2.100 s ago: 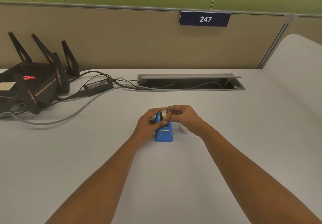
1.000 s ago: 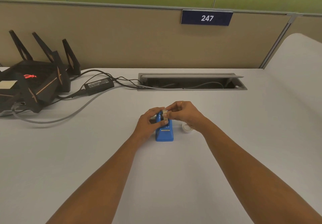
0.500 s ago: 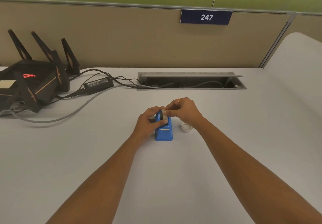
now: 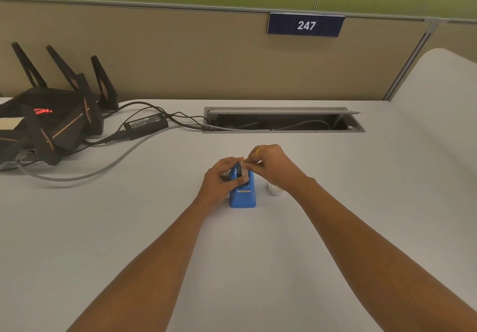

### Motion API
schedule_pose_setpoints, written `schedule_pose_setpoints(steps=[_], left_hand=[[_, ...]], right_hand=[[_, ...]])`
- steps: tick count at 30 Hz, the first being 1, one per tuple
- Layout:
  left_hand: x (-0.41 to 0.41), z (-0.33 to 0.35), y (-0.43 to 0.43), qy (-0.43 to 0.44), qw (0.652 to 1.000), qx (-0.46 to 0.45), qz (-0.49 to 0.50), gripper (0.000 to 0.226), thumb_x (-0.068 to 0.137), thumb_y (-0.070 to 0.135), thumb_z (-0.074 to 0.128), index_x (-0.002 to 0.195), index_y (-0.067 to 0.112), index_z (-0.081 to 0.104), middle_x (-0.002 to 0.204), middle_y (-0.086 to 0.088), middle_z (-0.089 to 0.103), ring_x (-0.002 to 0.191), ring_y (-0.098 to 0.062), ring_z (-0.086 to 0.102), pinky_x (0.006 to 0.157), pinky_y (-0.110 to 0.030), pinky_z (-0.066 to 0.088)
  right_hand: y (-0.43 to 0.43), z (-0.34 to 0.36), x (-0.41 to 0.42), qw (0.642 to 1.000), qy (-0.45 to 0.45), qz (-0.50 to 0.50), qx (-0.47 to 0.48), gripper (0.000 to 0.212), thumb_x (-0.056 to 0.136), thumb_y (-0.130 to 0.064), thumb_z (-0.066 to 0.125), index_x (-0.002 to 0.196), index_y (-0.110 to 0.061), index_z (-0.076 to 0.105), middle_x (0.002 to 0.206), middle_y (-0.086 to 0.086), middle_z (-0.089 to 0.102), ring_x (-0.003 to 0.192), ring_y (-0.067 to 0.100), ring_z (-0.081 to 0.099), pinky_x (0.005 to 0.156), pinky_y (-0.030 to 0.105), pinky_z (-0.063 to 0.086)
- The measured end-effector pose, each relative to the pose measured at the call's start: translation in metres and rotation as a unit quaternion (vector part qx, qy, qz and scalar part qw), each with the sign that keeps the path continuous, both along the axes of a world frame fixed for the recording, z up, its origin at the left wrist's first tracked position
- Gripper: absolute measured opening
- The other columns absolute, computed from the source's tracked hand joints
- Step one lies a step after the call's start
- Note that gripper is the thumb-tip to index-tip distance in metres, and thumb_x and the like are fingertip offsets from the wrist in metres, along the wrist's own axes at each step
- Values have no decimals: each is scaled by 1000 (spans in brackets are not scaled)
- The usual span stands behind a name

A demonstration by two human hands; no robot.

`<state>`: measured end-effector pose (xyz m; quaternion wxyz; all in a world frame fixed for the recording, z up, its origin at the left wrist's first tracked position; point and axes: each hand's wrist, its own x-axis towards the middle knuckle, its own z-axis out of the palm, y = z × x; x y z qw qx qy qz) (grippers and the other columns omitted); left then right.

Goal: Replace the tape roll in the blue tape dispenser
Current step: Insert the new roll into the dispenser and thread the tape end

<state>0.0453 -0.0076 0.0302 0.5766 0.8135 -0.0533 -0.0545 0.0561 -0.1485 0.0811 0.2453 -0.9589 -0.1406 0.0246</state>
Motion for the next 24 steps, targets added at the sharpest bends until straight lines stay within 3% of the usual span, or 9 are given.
schedule_pose_setpoints(steps=[17,24], left_hand=[[0,-1,-1,-6,1000,-15,7,50,79,13,66,126,9,50,136,-12,48,121,-30,49,104,-47,43],[1,-2,0,-12,1000,-15,3,50,79,13,66,126,8,50,136,-13,48,120,-30,49,103,-45,43]], right_hand=[[-3,-12,-6,999,-31,8,20,29,88,-22,56,112,-8,63,110,14,63,91,24,59,78,25,45],[-3,-19,-11,996,-89,-2,-16,26,89,-23,54,109,-11,66,115,10,63,99,22,58,81,19,35]])
